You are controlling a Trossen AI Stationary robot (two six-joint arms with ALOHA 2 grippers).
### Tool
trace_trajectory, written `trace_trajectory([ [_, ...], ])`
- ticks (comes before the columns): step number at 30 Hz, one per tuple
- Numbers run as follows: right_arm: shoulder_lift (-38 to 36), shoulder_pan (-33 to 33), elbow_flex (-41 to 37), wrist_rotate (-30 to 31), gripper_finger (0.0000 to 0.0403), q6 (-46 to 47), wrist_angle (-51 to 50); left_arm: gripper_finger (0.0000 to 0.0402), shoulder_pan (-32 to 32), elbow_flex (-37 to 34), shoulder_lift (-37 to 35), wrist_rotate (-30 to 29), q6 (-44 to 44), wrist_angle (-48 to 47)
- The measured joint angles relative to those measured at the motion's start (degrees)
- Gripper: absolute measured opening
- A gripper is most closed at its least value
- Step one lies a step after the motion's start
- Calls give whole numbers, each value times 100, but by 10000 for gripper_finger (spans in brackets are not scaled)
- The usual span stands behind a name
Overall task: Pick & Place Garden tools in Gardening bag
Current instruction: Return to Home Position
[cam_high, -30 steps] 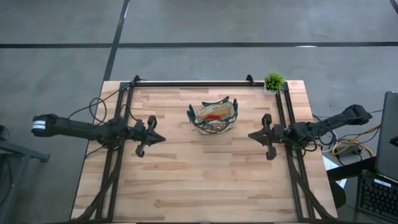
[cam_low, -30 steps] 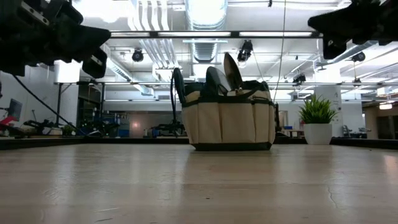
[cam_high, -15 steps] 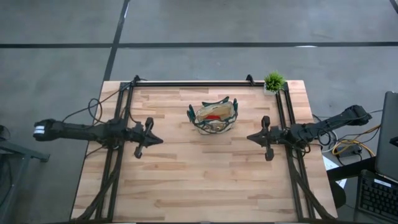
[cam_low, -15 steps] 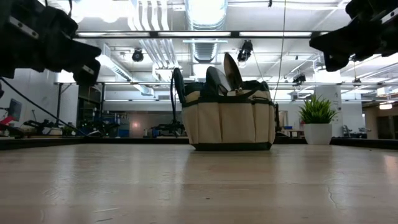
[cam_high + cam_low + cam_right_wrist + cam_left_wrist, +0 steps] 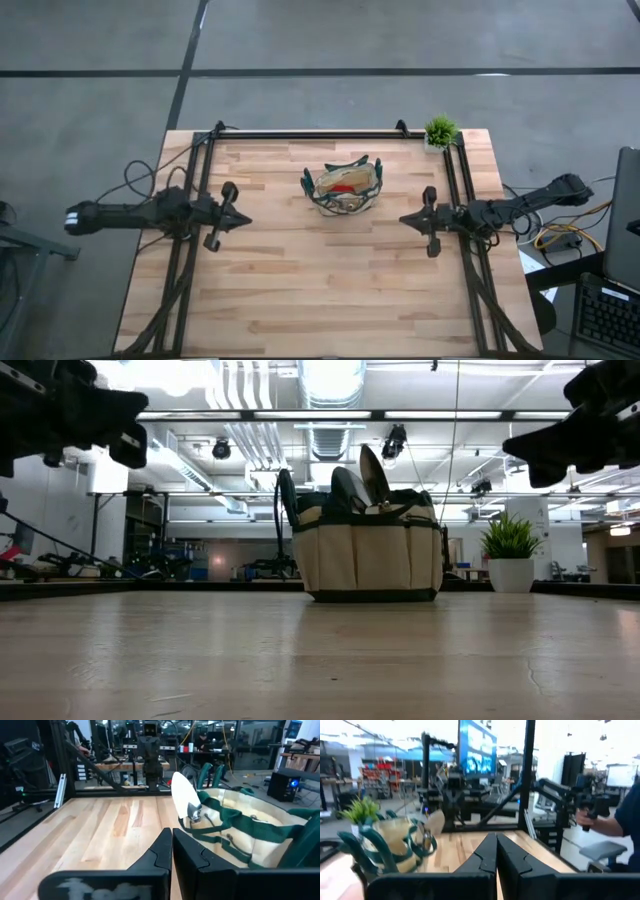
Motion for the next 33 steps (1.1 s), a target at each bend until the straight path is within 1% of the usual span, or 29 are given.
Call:
trace_trajectory([
  [5, -125, -13, 0, 27, 8, -229, -76, 5, 13, 5, -353, -443, 1, -776],
  [8, -118, -13, 0, 301, 8, -446, -69, 5, 14, 2, -492, -640, -8, -920],
  [11, -122, -13, 0, 638, 8, -469, -61, 5, 14, 2, -535, -645, -65, -875],
  [13, -90, -15, 0, 757, 8, -482, -88, 5, 12, 2, -535, -642, -91, -909],
  [21, -78, -15, 0, 740, 8, -480, -83, 5, 12, 2, -527, -657, -246, -998],
  [33, -77, -15, 0, 731, 8, -477, -83, 5, 12, 2, -526, -660, -258, -998],
])
